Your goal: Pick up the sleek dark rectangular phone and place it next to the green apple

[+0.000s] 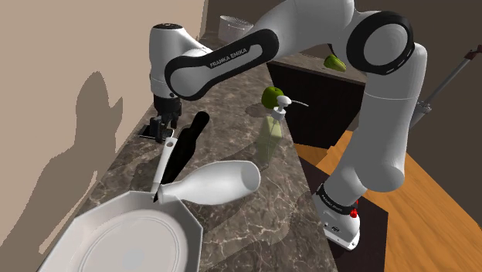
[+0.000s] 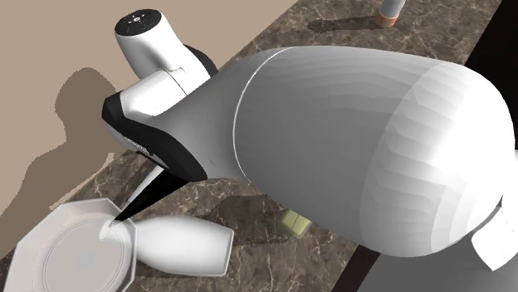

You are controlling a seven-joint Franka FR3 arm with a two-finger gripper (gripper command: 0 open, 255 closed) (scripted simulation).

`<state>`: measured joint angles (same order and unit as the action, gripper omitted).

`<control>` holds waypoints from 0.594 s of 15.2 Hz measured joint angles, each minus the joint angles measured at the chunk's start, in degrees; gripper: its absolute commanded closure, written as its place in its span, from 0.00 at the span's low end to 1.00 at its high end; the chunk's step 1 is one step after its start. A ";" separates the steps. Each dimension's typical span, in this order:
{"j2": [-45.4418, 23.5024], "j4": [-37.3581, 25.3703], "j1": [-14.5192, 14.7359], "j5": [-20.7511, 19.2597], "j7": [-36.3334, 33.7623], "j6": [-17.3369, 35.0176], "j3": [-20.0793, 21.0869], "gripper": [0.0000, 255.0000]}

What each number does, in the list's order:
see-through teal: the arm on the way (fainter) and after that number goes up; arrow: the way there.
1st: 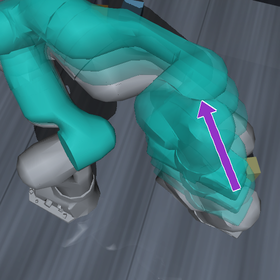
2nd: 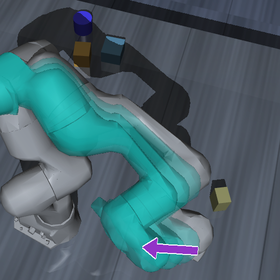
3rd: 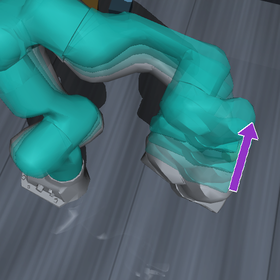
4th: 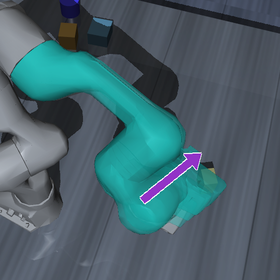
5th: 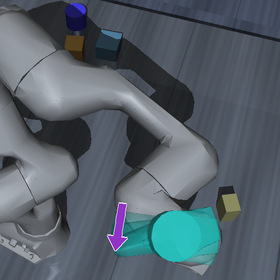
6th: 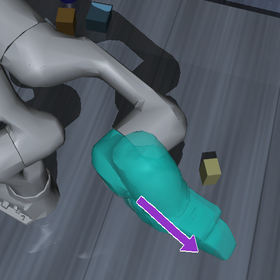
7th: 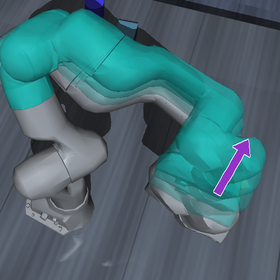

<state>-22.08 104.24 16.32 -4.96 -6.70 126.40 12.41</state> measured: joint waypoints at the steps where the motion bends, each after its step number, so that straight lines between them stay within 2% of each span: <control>1: 0.00 0.00 0.00 0.00 0.00 0.00 0.00 1.00; 9: 0.00 0.00 0.00 0.00 0.00 0.00 0.00 1.00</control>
<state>-22.08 104.25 16.32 -4.95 -6.70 126.39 12.41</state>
